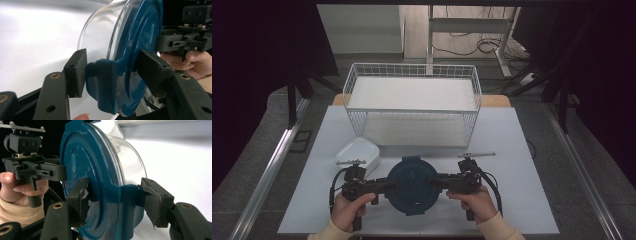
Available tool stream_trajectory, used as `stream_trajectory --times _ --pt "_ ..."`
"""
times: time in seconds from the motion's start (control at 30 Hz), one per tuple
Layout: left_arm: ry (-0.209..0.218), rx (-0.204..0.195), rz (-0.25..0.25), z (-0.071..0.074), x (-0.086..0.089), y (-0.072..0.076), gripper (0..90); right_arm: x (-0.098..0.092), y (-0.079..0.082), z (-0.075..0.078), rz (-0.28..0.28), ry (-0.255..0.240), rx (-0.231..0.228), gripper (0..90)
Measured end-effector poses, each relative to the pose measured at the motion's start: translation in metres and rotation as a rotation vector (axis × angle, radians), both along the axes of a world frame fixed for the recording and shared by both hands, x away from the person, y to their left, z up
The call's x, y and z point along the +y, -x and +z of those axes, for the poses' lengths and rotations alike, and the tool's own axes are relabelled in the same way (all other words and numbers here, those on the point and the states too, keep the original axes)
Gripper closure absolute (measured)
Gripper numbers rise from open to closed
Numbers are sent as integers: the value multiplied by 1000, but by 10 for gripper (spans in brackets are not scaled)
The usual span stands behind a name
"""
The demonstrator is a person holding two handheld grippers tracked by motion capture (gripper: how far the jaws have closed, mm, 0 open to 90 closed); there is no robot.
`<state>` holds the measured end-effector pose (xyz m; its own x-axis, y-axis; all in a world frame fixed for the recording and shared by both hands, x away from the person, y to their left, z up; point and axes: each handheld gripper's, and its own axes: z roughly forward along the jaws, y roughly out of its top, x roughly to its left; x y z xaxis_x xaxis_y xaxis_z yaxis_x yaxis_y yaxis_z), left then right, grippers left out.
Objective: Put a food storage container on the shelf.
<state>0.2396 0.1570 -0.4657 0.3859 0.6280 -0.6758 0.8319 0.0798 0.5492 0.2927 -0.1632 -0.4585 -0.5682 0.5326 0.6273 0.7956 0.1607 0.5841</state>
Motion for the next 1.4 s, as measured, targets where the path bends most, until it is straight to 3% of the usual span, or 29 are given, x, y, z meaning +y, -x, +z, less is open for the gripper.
stream_trajectory --times 0.3,0.57,0.9,1.3,1.4 --pt "-5 -33 -19 16 -6 -4 416 -7 1 17 -7 -1 -45 417" --pt "-20 -56 -38 35 -1 -16 416 -4 -4 30 -21 -12 -59 419" --pt "-2 -79 -40 55 1 -26 422 -3 -10 51 -21 -13 -79 423" --pt "7 -100 -64 85 -4 -51 424 -13 -23 78 -56 -34 -102 429" --pt "11 -120 -68 95 -4 -57 424 -13 -26 87 -59 -34 -111 430"
